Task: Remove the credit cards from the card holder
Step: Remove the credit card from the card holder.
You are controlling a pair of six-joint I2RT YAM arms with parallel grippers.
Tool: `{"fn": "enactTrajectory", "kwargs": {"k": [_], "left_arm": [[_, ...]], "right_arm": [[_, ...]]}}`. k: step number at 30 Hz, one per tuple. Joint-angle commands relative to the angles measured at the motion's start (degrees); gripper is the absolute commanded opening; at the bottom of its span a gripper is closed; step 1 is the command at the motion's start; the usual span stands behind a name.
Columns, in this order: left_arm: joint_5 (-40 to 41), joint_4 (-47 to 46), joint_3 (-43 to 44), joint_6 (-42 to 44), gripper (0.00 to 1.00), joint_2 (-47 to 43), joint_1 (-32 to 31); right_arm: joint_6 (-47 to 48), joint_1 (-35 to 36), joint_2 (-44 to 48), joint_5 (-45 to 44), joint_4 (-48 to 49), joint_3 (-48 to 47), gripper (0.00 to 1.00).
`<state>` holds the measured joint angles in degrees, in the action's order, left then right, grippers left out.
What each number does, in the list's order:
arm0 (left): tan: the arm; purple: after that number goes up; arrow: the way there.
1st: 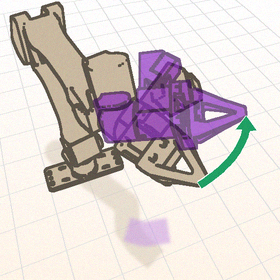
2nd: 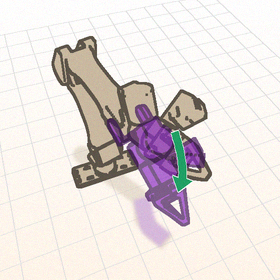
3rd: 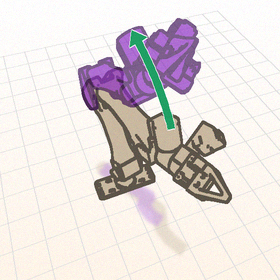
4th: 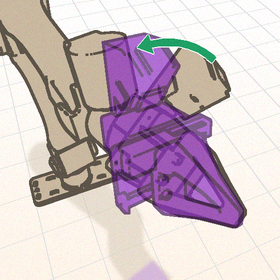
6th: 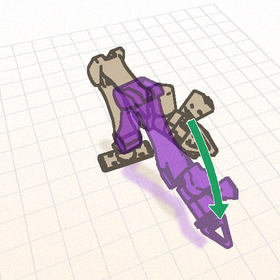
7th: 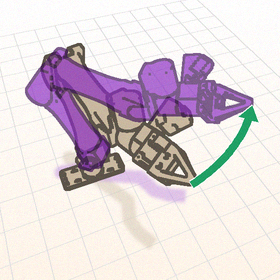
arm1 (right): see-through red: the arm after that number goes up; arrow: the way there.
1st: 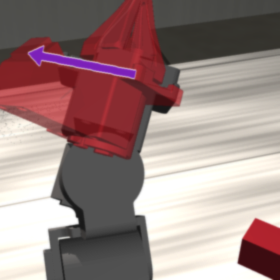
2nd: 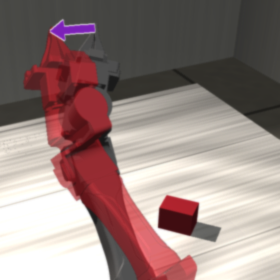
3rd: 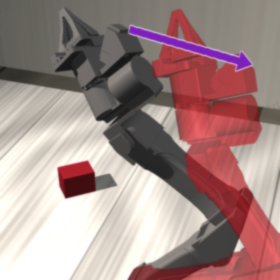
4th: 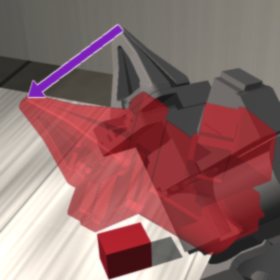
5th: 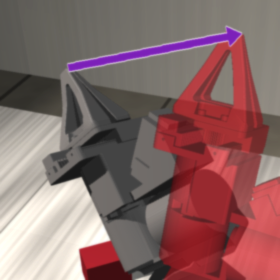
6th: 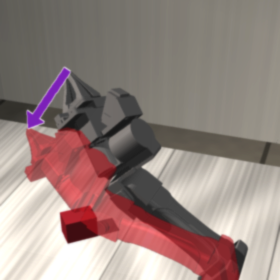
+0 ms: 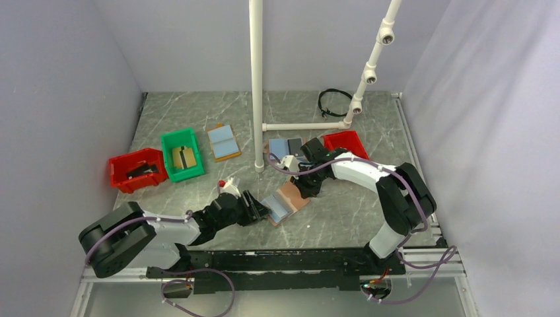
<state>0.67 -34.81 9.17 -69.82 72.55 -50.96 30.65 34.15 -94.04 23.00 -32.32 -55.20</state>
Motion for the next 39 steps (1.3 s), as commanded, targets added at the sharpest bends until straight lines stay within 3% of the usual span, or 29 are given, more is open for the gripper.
{"fn": "enactTrajectory", "kwargs": {"k": [1,7,13,21,24,28,31,35,39], "left_arm": [[-0.8,0.4,2.5,1.2,0.5,1.0,0.0],[-0.8,0.9,3.0,2.1,0.33,1.2,0.1],[-0.8,1.6,2.7,4.3,0.01,-1.4,0.0],[-2.5,22.1,11.9,14.5,0.0,-14.8,0.1],[-3.6,32.2,18.4,17.9,0.0,-16.2,0.1],[-6.0,44.3,27.5,21.1,0.0,-12.1,0.1],[-8.7,47.6,32.8,23.4,0.0,-6.2,0.2],[-12.0,46.1,35.4,24.1,0.0,1.2,1.0],[-12.8,45.9,34.6,23.4,0.0,1.8,2.3]], "right_arm": [[-0.6,-0.2,-1.6,-1.3,-3.8,-1.0,0.0],[-0.6,-0.2,-1.8,-1.1,-4.0,-1.2,0.0],[-0.1,-0.3,-1.2,2.5,-5.2,-1.8,0.0],[1.6,-1.3,1.7,9.3,-7.6,-2.6,0.01],[2.2,-1.6,3.4,10.0,-8.2,-3.0,0.21],[2.7,-3.0,8.7,11.9,-8.1,-2.6,0.4],[3.2,-4.5,12.6,13.3,-7.6,-1.8,0.51],[4.3,-5.1,14.3,17.3,-8.3,-1.5,0.51],[4.1,-5.0,14.4,21.1,-7.4,-0.7,0.49]]}}
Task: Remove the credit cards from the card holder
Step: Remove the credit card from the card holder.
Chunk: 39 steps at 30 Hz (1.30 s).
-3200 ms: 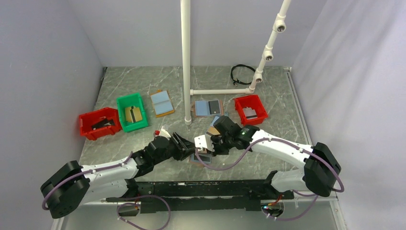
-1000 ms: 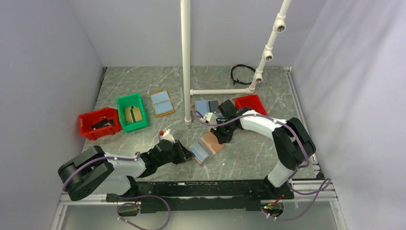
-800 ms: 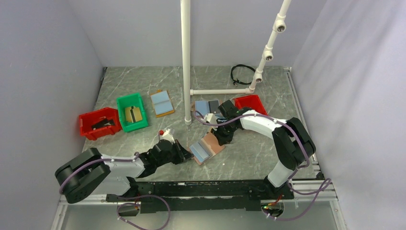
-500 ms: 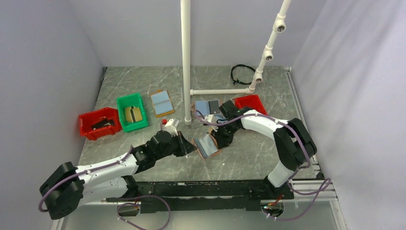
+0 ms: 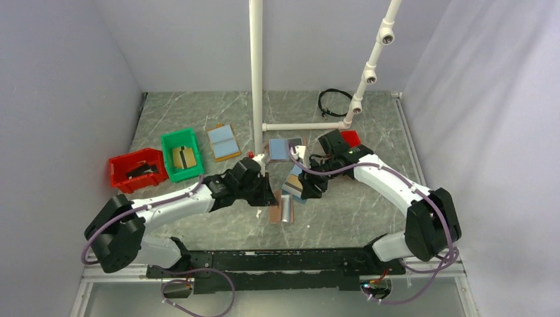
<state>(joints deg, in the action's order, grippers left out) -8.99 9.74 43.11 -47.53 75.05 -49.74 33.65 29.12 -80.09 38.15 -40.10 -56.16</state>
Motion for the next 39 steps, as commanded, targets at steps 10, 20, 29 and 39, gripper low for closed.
{"fn": "enactTrajectory", "kwargs": {"k": [10,20,29,39], "left_arm": [[4.9,9.1,-11.8,-5.1,0.0,-10.3,4.1],[11.8,19.2,-10.4,-4.7,0.15,-4.4,6.5],[9.8,21.7,-7.6,-2.7,0.48,-9.5,6.4],[10.7,26.7,-7.1,-3.6,0.52,-24.3,6.5]], "right_arm": [[-2.2,0.2,-1.7,7.2,3.0,0.6,0.45],[-2.5,1.1,-2.7,8.5,3.1,0.6,0.45],[-6.7,4.0,-5.8,9.5,5.9,0.5,0.31],[-15.4,6.2,-11.3,2.6,11.0,-0.4,0.02]]}}
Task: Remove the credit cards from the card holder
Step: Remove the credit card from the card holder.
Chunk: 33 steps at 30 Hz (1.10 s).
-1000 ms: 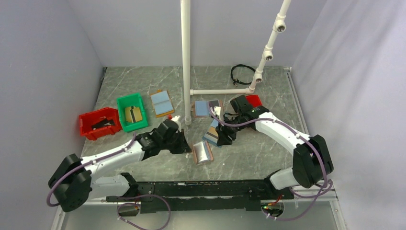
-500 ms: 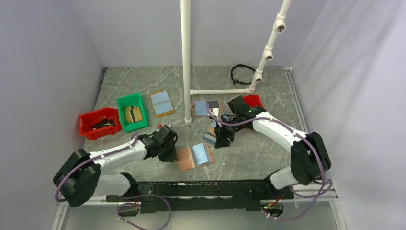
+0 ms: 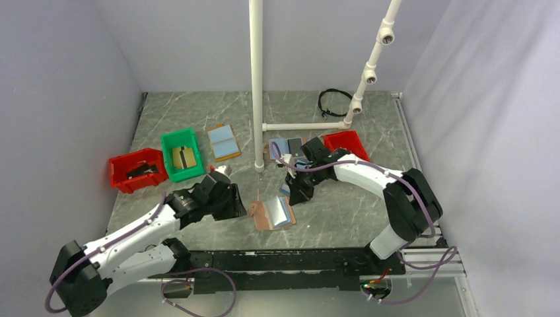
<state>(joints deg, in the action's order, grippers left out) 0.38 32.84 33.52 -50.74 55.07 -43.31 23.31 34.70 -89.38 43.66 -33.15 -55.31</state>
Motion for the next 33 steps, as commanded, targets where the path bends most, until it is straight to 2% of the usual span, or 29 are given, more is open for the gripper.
{"fn": "enactTrajectory", "kwargs": {"k": [1,3,7,11,16,24,27,33], "left_arm": [[0.9,3.5,2.8,-0.2,0.52,-5.8,0.0],[-1.3,1.2,2.8,0.3,0.52,-8.6,0.0],[-9.7,-10.2,1.3,-0.2,0.52,-11.2,0.1],[-15.6,-21.5,-0.4,-1.9,0.52,-9.2,0.0],[-18.7,-30.3,-4.1,-3.0,0.52,-5.9,-0.8],[-14.0,-29.2,-8.4,-5.6,0.53,-8.9,-1.3],[-12.0,-32.0,-11.2,-8.6,0.59,-9.9,-1.6],[-8.1,-34.1,-12.4,-12.3,0.58,-8.0,-2.2]], "right_arm": [[-6.1,0.9,-2.2,-3.7,4.8,-0.9,0.01],[-7.5,1.4,-2.6,-5.5,5.9,-0.6,0.0],[-9.9,2.8,-4.3,-6.7,7.3,-0.5,0.0],[-11.8,3.9,-6.3,-5.1,7.8,-0.9,0.0],[-13.1,4.5,-7.4,0.5,7.8,-2.3,0.0],[-18.8,6.0,-10.1,14.1,11.4,-4.4,0.0],[-20.9,7.5,-11.3,15.0,13.7,-3.9,0.0],[-29.2,8.7,-12.7,13.2,20.2,-1.2,0.0]]}}
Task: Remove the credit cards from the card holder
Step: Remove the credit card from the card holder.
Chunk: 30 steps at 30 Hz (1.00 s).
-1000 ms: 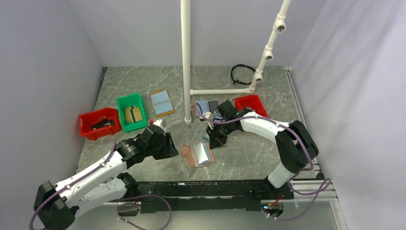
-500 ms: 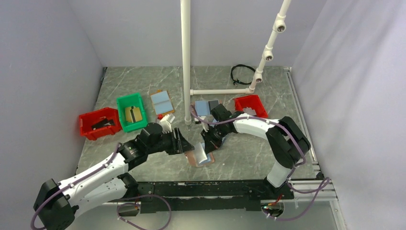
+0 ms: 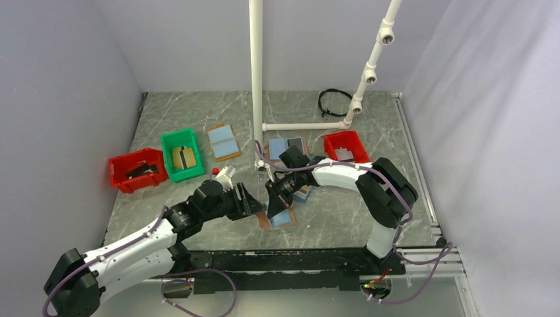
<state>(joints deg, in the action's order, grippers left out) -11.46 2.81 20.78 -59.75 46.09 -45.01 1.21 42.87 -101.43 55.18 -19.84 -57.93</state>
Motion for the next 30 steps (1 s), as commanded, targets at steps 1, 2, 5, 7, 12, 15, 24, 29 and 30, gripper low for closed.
{"fn": "enactTrajectory", "kwargs": {"k": [1,2,5,7,12,15,24,29,30], "left_arm": [[4.2,-4.0,0.6,-3.6,0.57,1.5,-0.7],[4.6,-4.5,0.6,-3.6,0.54,1.8,-1.0],[6.4,-4.7,1.0,-3.3,0.47,1.5,-1.8],[7.8,-3.1,1.1,-3.0,0.42,0.2,-2.2],[8.8,-0.9,-0.4,-2.8,0.31,-5.3,-2.8],[8.1,-1.6,-1.4,-3.1,0.27,-7.8,-3.0],[6.9,-11.3,-5.6,-6.0,0.17,-4.0,-3.3],[5.6,-18.5,-7.0,-7.1,0.13,4.5,-3.7],[5.5,-18.5,-6.8,-6.9,0.12,5.7,-3.7]], "right_arm": [[-8.7,0.6,-0.9,1.0,8.0,2.1,0.0],[-10.4,0.7,-1.0,0.2,9.0,2.6,0.0],[-13.3,1.2,-1.3,-2.3,10.7,3.4,0.0],[-13.8,1.5,-1.1,-3.8,11.4,3.9,0.0],[-13.9,2.6,-2.0,-6.8,11.3,3.9,0.0],[-13.6,3.5,-2.2,-8.2,11.0,3.7,0.0],[-13.5,4.2,-3.1,-10.4,10.2,3.1,0.0],[-13.2,4.1,-3.2,-10.7,9.7,2.8,0.0],[-13.1,4.1,-3.2,-10.7,9.7,2.8,0.0]]}}
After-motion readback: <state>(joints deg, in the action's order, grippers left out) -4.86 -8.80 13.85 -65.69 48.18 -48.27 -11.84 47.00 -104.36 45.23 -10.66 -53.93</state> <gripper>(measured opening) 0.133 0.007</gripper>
